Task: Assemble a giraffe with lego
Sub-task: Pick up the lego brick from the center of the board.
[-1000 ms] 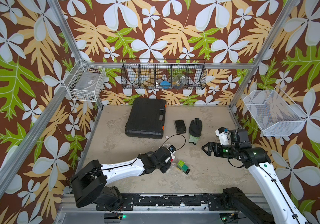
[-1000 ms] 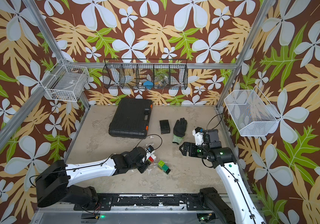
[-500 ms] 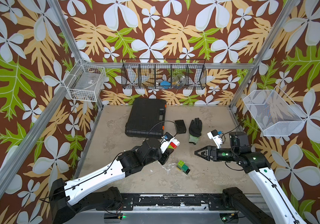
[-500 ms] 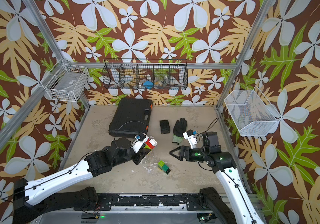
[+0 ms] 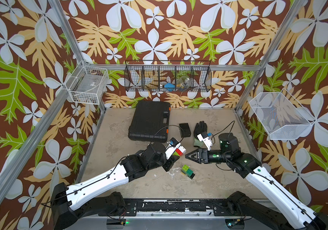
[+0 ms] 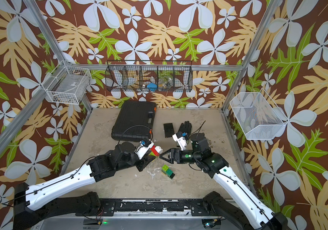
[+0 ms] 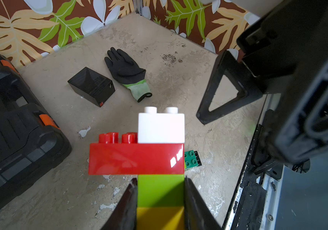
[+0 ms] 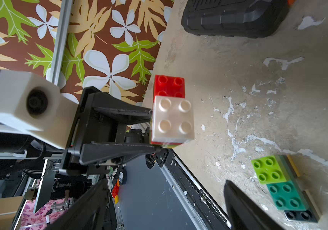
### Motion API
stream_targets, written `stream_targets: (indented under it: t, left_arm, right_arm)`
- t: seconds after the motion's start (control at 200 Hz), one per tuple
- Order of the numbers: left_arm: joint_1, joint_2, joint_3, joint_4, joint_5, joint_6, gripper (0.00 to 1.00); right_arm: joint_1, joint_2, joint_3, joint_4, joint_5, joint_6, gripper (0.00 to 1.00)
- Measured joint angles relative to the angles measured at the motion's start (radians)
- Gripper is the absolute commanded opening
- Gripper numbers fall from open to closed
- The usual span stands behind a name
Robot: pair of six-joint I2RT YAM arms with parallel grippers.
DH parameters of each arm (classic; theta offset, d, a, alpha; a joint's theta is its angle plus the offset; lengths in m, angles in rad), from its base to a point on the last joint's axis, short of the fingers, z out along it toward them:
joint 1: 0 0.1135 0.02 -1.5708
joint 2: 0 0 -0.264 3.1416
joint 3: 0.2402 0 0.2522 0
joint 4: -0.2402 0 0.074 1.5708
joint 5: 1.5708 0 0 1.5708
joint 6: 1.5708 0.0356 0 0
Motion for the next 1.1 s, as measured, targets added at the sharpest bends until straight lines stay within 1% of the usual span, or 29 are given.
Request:
stream_targets:
  t: [0.26,0.305,0.415,0.571,0.661,0.726,0.761,1.011,1.076,1.101]
  left_arm:
    - [-0.010,-0.005,0.002,-0.003,0.023,-0.001,0.28]
    - [-0.011,-0.005,0.005,-0.005,0.023,-0.001,0.28]
    - [-0.011,-0.003,0.007,-0.007,0.023,0.000,0.28]
    - [-0.012,0.001,0.011,-0.010,0.023,0.000,0.28]
    - [-0.013,0.003,0.012,-0.010,0.024,0.000,0.27]
    - [-0.013,0.004,0.012,-0.011,0.025,0.000,0.27]
    - [-0.013,0.004,0.012,-0.011,0.026,0.000,0.27]
    - [-0.014,0.003,0.012,-0.011,0.026,0.000,0.27]
    - [-0.015,0.000,0.012,-0.011,0.026,0.000,0.27]
    - [-0.015,-0.002,0.012,-0.011,0.026,0.000,0.27]
  right_arm:
    - [0.027,0.098,0.032,0.085,0.023,0.024,0.89]
    - [0.032,0.107,0.034,0.097,0.021,0.025,0.87]
    - [0.043,0.112,0.022,0.126,0.013,0.045,0.83]
    - [0.065,0.118,0.009,0.142,0.008,0.048,0.82]
    - [0.068,0.117,-0.005,0.151,0.007,0.052,0.77]
    - [0.069,0.117,-0.010,0.154,0.007,0.056,0.71]
    - [0.071,0.118,-0.011,0.158,0.007,0.056,0.70]
    - [0.071,0.121,-0.042,0.218,0.007,0.085,0.69]
    - [0.071,0.124,-0.047,0.234,0.007,0.099,0.68]
    - [0.071,0.125,-0.049,0.240,0.006,0.099,0.66]
